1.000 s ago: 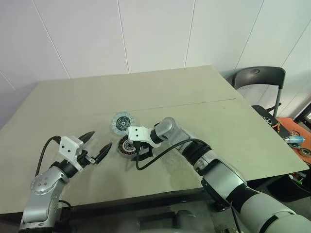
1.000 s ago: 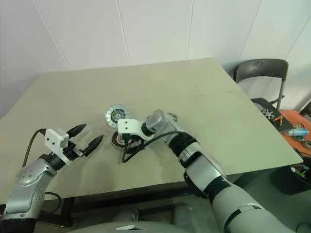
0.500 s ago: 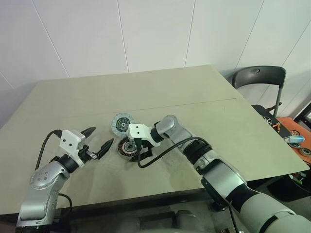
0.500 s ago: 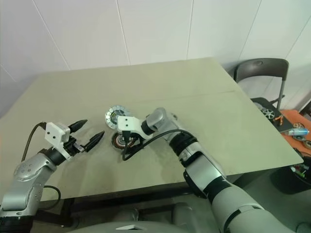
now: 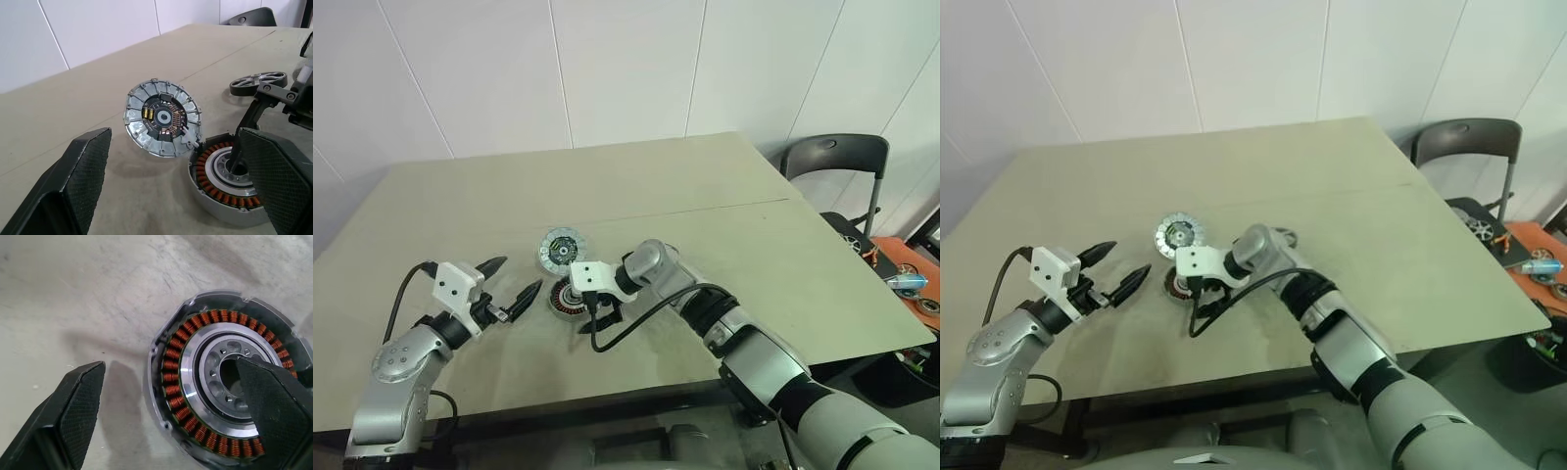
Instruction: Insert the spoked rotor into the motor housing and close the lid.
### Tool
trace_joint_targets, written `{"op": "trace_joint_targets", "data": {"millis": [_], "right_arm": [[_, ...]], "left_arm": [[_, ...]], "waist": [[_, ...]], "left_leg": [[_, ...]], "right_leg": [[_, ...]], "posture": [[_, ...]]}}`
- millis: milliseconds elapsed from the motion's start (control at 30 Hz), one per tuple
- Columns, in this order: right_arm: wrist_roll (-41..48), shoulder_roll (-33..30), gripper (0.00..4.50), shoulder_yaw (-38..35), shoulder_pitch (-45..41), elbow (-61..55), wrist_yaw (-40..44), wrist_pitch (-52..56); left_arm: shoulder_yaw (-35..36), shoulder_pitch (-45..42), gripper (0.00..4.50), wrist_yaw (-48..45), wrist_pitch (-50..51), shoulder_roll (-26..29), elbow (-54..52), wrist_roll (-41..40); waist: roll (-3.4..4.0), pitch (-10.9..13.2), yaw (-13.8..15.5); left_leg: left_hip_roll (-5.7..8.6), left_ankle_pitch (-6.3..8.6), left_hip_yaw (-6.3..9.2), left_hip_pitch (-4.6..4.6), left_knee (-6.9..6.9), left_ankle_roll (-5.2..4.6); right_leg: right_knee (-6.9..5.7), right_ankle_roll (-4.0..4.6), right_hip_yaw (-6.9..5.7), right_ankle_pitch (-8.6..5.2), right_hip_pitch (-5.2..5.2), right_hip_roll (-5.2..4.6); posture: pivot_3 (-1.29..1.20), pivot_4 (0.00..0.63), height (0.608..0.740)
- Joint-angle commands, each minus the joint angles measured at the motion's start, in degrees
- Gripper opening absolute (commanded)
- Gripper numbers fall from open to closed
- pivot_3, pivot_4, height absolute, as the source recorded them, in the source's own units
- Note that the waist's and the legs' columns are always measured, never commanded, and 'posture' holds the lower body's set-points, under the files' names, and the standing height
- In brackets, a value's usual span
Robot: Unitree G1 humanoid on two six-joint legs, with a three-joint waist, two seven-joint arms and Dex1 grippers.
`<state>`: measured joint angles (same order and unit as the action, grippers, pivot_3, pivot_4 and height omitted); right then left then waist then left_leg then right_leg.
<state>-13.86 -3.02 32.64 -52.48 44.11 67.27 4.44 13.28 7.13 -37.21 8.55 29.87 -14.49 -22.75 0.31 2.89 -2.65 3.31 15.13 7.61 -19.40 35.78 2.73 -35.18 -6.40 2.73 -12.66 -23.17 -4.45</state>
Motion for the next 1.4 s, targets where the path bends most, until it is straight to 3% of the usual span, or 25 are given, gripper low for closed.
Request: {"op": "trace_joint_targets", "data": {"millis": [33, 267, 467, 767, 1100, 1200, 1333, 1400], "right_arm": [[-3.2, -0.6, 4.31, 1.0, -1.3, 2.8, -3.3, -1.1], [-2.9, -0.9, 2.28, 0.9, -1.1, 2.3, -2.1, -2.3], [-0.2, -1.5, 2.25, -1.1, -1.1, 0.5, 1.0, -1.0], [5.2, -8.4, 2.25, -2.6, 0.9, -9.9, 12.4, 1.4], [6.0, -13.0, 2.25, -2.5, 2.6, -15.0, 14.2, 4.1], [5.7, -11.7, 2.92, -2.4, 3.4, -13.7, 11.6, 4.4], [9.8, -11.4, 4.27, -5.9, 4.6, -13.6, 11.4, 7.4], [13.9, -12.0, 4.46, -8.4, 5.7, -15.3, 14.0, 9.0]], "left_arm": [[1.5, -0.6, 4.48, 0.2, -0.9, 0.5, -0.8, 0.1], [1.4, -0.8, 4.5, 1.1, 0.8, 0.8, -2.9, -0.3], [1.7, -0.4, 4.5, 1.1, 1.2, 1.0, -3.4, -0.6], [1.0, -0.3, 4.5, 1.5, 0.7, 0.4, -3.1, -0.2], [0.4, -0.7, 4.5, 1.7, 0.5, -0.2, -2.5, 0.1], [0.2, -1.0, 4.5, 1.9, 0.7, -0.2, -2.7, 0.3], [0.3, -0.8, 4.5, 2.2, 1.4, 0.0, -3.9, -0.1], [0.0, -0.8, 4.5, 2.4, 1.5, 0.0, -4.1, 0.0]], "waist": [[0.0, 0.0, 0.0], [-0.02, 0.0, 0.0], [0.01, 0.0, 0.1], [-0.02, 0.0, 0.3], [-0.07, 0.1, 0.2], [-0.09, 0.1, 0.2], [-0.09, 0.1, 0.2], [-0.12, 0.1, 0.3]], "left_leg": [[0.0, 0.06, 0.0, 0.02, 0.02, 0.11], [-0.01, 0.09, 0.04, -0.01, 0.22, 0.15], [-0.02, 0.05, 0.08, 0.0, 0.16, 0.09], [0.06, 0.05, 0.05, -0.17, 0.13, 0.09], [0.05, 0.09, 0.03, -0.19, 0.06, 0.14], [0.04, 0.09, 0.03, -0.18, 0.07, 0.14], [0.04, 0.09, 0.02, -0.18, 0.06, 0.14], [0.03, 0.09, 0.03, -0.18, 0.07, 0.14]], "right_leg": [[-0.02, 0.07, 0.0, -0.04, 0.02, 0.0], [-0.02, 0.1, -0.05, -0.04, 0.1, -0.02], [-0.07, 0.09, -0.06, -0.03, 0.06, 0.0], [0.1, -0.02, -0.06, -0.1, 0.01, -0.13], [0.1, -0.05, -0.07, -0.15, -0.06, -0.12], [0.1, -0.04, -0.07, -0.15, -0.05, -0.12], [0.09, -0.04, -0.06, -0.15, -0.06, -0.12], [0.09, -0.04, -0.07, -0.15, -0.04, -0.12]], "posture": [[0.0, 0.0, 0.74], [0.0, 0.0, 0.74], [0.0, 0.0, 0.74], [0.0, 0.0, 0.74], [0.0, 0.0, 0.74], [0.0, 0.0, 0.74], [0.0, 0.0, 0.74], [0.0, 0.0, 0.74]]}}
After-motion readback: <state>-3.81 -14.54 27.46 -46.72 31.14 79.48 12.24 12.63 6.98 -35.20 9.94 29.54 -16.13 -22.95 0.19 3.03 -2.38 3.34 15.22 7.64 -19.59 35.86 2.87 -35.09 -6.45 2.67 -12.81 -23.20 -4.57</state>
